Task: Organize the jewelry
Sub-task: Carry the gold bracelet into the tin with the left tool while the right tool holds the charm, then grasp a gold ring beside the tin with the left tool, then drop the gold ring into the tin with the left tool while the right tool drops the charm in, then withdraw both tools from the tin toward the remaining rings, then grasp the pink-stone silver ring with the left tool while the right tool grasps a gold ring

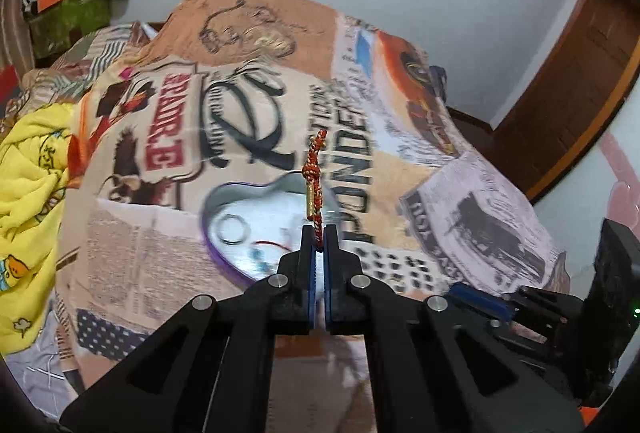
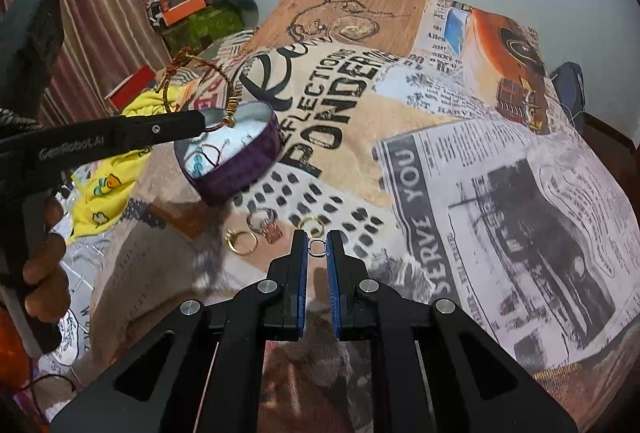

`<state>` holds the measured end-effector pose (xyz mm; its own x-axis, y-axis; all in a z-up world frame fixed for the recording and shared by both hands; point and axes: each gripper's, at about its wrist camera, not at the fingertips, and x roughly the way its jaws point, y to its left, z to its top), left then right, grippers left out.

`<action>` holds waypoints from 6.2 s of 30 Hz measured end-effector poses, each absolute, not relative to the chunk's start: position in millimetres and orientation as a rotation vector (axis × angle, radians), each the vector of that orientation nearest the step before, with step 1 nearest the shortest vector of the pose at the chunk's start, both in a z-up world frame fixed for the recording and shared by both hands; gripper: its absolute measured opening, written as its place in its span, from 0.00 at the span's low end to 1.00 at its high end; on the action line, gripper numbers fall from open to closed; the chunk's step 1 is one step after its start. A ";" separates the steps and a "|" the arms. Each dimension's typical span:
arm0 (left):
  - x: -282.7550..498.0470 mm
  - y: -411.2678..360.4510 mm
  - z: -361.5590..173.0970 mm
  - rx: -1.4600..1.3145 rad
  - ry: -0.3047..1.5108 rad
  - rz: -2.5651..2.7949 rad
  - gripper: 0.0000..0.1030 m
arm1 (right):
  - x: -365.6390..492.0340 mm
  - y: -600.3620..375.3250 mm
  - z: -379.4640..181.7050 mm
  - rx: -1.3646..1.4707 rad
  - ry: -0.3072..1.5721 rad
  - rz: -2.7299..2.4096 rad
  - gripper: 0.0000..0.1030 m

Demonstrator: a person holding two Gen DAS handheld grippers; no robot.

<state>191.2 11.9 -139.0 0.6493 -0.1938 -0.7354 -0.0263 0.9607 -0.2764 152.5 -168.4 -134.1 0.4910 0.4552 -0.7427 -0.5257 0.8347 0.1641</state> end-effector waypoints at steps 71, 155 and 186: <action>173.8 41.8 -128.5 -0.089 0.792 -0.141 0.08 | 180.6 -90.1 -89.4 -0.074 0.756 0.701 0.08; 184.8 -57.3 -183.6 -0.003 0.963 -0.285 0.27 | 165.3 -186.6 -135.3 -0.088 0.971 0.564 0.24; 159.7 -20.3 -140.6 -0.049 0.829 -0.227 0.27 | 171.4 -142.2 -158.1 -0.140 1.008 0.605 0.07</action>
<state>159.7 -20.3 -140.6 0.6527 -0.2193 -0.7252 0.1808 0.9746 -0.1320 171.4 -142.2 -158.1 0.3863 0.4106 -0.8260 -0.5357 0.8288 0.1615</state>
